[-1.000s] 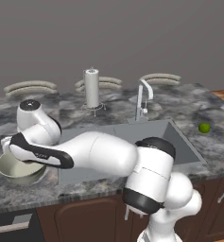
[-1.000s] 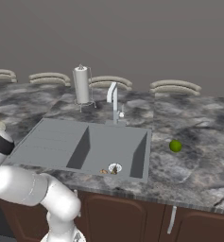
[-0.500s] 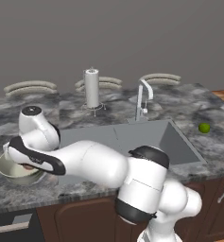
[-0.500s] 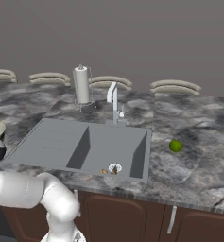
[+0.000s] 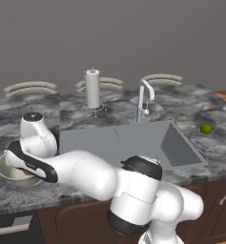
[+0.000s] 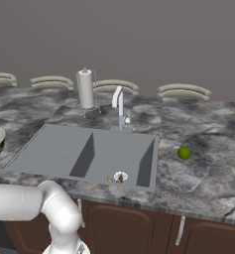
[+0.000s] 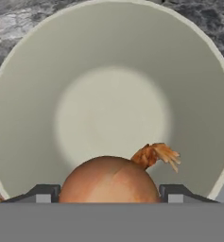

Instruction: There is a mixed pile of frozen fruits and vegetables on the counter. Locate all the frozen vegetables and place the items in a bowl on the counter. Take all the frozen fruits and defrost them in a running sink.

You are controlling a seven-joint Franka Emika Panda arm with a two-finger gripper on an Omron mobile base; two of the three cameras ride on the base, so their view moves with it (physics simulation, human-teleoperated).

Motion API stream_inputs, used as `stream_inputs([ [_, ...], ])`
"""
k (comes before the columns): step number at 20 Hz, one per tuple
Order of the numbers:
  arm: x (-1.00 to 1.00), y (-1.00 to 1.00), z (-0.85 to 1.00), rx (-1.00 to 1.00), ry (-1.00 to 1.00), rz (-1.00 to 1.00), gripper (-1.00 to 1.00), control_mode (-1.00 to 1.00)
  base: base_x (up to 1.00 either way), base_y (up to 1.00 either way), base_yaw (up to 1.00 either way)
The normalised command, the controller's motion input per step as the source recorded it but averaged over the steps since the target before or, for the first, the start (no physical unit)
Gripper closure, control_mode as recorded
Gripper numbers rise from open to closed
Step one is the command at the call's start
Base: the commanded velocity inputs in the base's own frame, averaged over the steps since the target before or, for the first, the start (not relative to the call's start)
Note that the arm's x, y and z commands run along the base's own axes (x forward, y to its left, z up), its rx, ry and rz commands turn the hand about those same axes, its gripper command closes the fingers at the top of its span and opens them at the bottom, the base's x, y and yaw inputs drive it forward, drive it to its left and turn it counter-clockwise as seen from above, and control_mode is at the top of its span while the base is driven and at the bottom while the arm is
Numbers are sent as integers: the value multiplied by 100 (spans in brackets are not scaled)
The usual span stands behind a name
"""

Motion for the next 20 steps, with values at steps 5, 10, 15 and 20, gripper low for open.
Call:
stream_inputs([
  [5, 10, 0, -11, 0, 0, 0, 100, -100, 0, 0, 0],
  [10, 4, 0, -3, 0, 0, 0, -100, -100, 0, 0, 0],
  [15, 0, 0, 1, 0, -1, 0, -100, -100, 0, 0, 0],
  [20, 0, 0, 15, 0, -5, 0, -100, -100, 0, 0, 0],
])
